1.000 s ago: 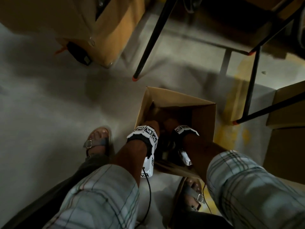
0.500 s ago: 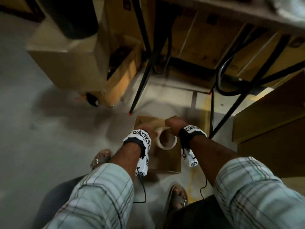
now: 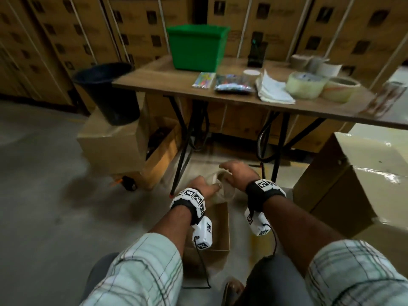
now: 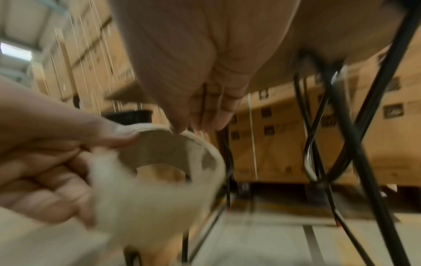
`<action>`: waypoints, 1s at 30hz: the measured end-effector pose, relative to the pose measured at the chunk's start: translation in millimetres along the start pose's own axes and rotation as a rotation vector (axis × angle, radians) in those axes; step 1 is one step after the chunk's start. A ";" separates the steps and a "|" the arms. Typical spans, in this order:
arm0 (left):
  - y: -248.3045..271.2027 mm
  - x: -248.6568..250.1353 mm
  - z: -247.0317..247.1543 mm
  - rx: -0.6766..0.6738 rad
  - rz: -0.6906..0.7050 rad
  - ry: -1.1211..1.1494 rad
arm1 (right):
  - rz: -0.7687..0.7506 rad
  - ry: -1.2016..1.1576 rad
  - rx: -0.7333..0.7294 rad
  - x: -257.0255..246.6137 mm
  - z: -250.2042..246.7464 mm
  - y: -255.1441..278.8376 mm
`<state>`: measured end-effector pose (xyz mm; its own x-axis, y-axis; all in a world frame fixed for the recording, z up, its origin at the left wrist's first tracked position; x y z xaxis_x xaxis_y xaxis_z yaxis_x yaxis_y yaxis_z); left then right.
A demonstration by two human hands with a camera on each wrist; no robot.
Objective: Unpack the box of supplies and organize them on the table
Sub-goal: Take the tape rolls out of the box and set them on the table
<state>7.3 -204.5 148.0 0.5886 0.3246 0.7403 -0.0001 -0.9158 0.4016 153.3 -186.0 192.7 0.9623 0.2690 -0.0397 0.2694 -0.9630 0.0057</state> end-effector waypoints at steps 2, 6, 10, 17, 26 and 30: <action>4.2 13.8 -11.3 0.076 0.001 0.115 | 0.005 0.014 0.090 5.1 -19.8 12.2; 15.3 52.5 -29.3 0.122 0.017 0.476 | -0.077 0.039 0.202 7.6 -54.9 36.4; 29.6 92.3 -38.1 0.095 0.021 0.726 | -0.083 0.019 0.328 13.3 -94.1 58.8; 51.8 169.9 -33.4 -0.100 0.130 0.709 | -0.014 0.008 0.461 47.2 -163.6 82.5; 73.9 280.1 -8.9 0.021 0.618 0.178 | 0.259 0.078 0.585 149.6 -227.2 106.0; 79.1 313.8 7.5 0.093 0.790 -0.001 | 0.392 0.144 0.613 178.3 -232.6 103.3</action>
<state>198.1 -176.9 408.1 0.4430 -0.4298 0.7868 -0.3508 -0.8907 -0.2891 361.2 -233.7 418.6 0.9903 -0.1378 -0.0174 -0.1232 -0.8137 -0.5681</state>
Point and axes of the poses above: each hand's wrist, its own y-axis away from the middle knuckle, its own z-axis out of the palm, x = y × z, the point moved 5 cm from there along -y, towards the middle knuckle, and after that the axes turned 14 degrees about y, right-handed, at the moved point
